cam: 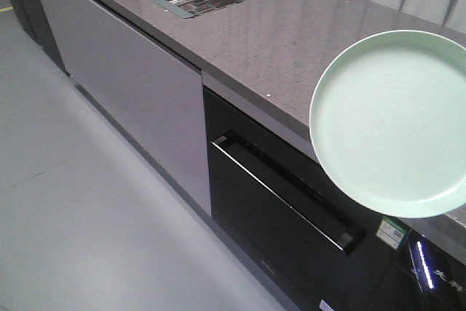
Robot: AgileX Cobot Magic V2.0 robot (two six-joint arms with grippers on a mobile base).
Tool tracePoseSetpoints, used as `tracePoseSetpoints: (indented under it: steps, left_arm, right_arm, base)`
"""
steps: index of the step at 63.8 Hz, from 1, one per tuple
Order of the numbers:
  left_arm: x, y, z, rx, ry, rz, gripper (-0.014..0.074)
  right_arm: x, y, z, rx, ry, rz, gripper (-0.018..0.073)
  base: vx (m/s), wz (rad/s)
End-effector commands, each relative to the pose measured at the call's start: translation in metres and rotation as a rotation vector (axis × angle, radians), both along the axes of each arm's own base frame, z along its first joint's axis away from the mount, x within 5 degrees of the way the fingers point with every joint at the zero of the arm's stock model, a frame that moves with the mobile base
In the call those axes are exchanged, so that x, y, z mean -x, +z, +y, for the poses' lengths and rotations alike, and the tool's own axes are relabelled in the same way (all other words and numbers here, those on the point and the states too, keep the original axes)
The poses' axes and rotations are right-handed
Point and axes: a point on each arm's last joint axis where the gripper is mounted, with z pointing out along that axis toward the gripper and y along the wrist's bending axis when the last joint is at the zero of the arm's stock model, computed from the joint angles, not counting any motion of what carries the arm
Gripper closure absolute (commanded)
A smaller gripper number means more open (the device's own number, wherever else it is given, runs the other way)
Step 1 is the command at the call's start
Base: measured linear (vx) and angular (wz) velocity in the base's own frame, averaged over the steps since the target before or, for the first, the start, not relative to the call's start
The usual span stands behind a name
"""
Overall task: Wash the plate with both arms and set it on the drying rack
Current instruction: 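Drive the base away from the counter holding the plate in the right gripper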
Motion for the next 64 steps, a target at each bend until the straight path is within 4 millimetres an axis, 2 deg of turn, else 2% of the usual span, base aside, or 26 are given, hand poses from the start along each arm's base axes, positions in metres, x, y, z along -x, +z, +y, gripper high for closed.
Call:
tracePoseSetpoints:
  steps: [1,38,64]
  left_arm:
    - [0.0002,-0.0008,-0.0005,0.015,-0.005,-0.058,0.0603]
    - [0.0002,-0.0008,-0.0005,0.015,-0.005,-0.058,0.0603]
    - [0.0002,-0.0008,-0.0005,0.015,-0.005,-0.058,0.0603]
  right_arm:
    - [0.0004,0.0137,-0.0001,-0.012,-0.024,-0.083,0.0563]
    - [0.0004,0.0137,-0.0001,-0.012,-0.024,-0.083,0.0563]
    - [0.0004,0.0137,-0.0001,-0.012,-0.024,-0.083,0.0563]
  base:
    - [-0.07,0.42]
    - [-0.05,0.4]
    - [0.0,0.19]
